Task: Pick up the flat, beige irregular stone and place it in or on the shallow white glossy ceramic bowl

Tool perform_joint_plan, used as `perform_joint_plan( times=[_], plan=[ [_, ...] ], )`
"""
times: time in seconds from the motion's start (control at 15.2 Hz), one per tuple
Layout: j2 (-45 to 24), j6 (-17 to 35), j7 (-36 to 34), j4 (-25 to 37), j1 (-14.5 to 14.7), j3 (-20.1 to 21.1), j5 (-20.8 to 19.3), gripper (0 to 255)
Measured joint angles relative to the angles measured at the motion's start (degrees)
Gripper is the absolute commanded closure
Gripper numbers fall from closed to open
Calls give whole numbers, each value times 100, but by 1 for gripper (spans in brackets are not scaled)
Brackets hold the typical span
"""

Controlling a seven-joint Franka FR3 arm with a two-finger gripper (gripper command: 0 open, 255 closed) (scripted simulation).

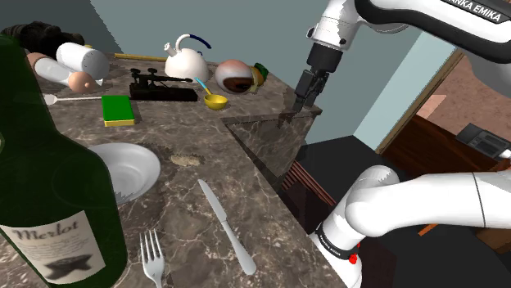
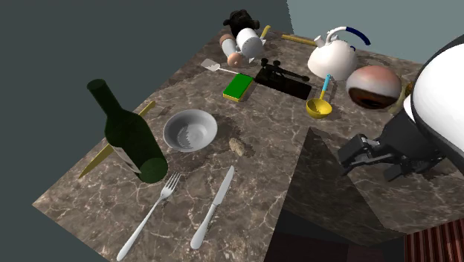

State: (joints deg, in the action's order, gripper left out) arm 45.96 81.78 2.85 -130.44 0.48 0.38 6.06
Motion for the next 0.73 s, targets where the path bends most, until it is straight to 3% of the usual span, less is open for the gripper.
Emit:
perform_joint_plan(
  times=[0.4,0.73],
  plan=[
    [-546,361,-253,108,166,430,182,0],
    [-1419,794,-578,452,338,950,310,0]
  ],
)
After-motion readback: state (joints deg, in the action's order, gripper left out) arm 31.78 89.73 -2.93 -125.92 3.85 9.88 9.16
